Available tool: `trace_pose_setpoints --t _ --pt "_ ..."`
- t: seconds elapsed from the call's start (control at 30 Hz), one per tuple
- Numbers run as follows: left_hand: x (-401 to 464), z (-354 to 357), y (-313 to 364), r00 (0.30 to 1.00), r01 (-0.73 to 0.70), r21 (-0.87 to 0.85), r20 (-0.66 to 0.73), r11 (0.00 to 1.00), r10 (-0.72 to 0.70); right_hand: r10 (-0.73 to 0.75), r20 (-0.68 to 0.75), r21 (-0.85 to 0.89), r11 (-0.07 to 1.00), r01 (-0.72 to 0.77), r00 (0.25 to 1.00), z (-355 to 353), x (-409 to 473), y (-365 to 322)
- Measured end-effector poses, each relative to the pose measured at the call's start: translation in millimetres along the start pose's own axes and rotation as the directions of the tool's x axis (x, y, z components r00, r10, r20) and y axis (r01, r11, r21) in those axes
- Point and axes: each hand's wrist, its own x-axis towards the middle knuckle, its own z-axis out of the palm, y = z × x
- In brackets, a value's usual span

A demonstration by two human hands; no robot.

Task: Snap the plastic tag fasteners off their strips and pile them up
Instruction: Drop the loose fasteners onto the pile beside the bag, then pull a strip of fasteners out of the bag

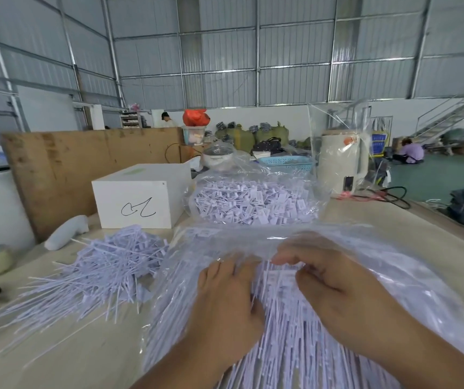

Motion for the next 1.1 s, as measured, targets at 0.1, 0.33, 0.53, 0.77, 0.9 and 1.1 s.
trace_pose_setpoints --t 0.1,0.33,0.53,0.77,0.9,1.1 --pt "-3 -10 9 0.992 -0.081 -0.150 -0.105 0.985 0.066 0.065 0.086 -0.048 0.997 -0.061 0.994 1 -1 10" --pt "-4 -2 19 0.990 -0.140 -0.193 -0.004 0.971 0.142 -0.081 -0.061 0.071 0.994 0.086 0.995 5 3 -5" --pt "1 -10 17 0.995 -0.102 -0.168 0.003 0.981 0.104 -0.033 0.065 -0.068 0.997 0.037 0.997 4 0 -1" --pt "2 -21 12 0.989 -0.146 -0.320 -0.033 0.936 0.143 0.265 0.258 -0.317 0.931 -0.178 0.929 -11 0 7" --pt "0 -26 8 0.985 -0.170 -0.352 -0.055 0.920 0.161 0.346 0.218 -0.401 0.884 -0.240 0.912 -14 1 8" --pt "-3 -34 3 0.995 -0.101 -0.418 -0.020 0.903 0.103 0.534 0.274 -0.242 0.843 -0.480 0.800 -26 2 15"
